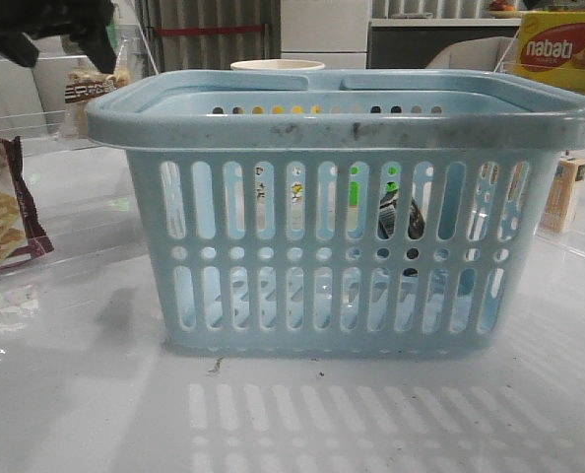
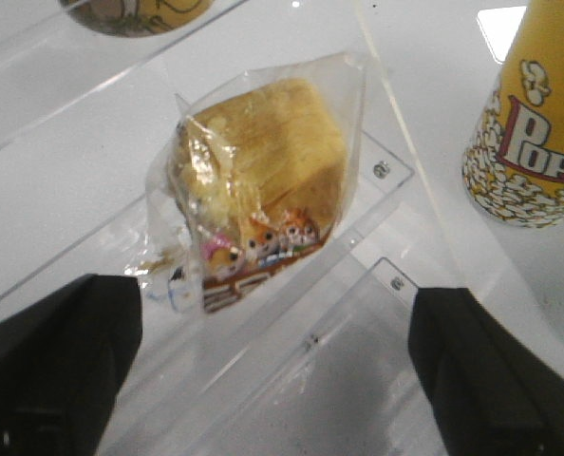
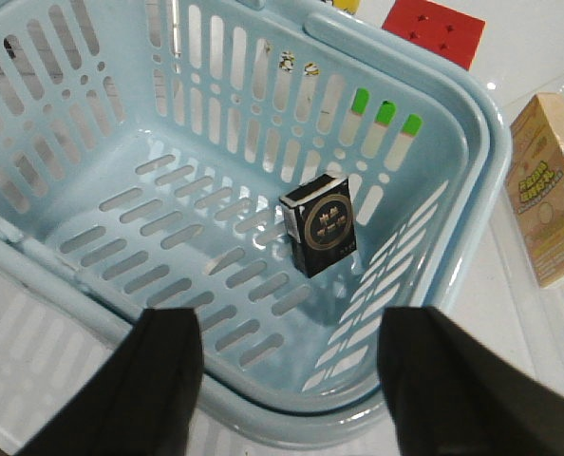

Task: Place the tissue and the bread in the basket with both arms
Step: 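Grasp the bagged bread loaf on the shelf with the left gripper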

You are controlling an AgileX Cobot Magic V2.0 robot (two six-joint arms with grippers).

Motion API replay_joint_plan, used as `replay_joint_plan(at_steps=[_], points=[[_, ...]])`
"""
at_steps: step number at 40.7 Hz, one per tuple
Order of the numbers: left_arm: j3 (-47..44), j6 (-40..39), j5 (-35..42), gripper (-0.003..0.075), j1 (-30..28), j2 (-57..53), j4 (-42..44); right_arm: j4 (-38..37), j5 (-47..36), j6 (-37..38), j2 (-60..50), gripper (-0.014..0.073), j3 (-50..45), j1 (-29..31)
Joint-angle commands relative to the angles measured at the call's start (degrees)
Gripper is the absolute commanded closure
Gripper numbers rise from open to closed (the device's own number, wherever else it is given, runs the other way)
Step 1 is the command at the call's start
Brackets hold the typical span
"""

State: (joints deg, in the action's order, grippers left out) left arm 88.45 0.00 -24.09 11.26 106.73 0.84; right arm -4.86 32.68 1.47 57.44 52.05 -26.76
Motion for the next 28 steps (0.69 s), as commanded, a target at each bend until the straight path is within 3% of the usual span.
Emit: replay_joint_plan(at_steps=[1, 14, 28], points=[[4.95, 0.30, 6.16, 0.0099, -0.30, 0.91, 1.56, -0.85, -3.44, 0.06, -0.97, 0.0077, 1.62, -0.16], [7.01, 0.30, 14.22, 0.0123, -0.71, 6.39, 5.68, -0.85, -2.98, 0.06, -0.97, 0.0077, 1.62, -0.16], [7.16, 0.30, 14.08, 0.0484, -0.84, 6.25, 5.68, -0.85, -2.98, 0.06, -0.97, 0.0077, 1.62, -0.16]])
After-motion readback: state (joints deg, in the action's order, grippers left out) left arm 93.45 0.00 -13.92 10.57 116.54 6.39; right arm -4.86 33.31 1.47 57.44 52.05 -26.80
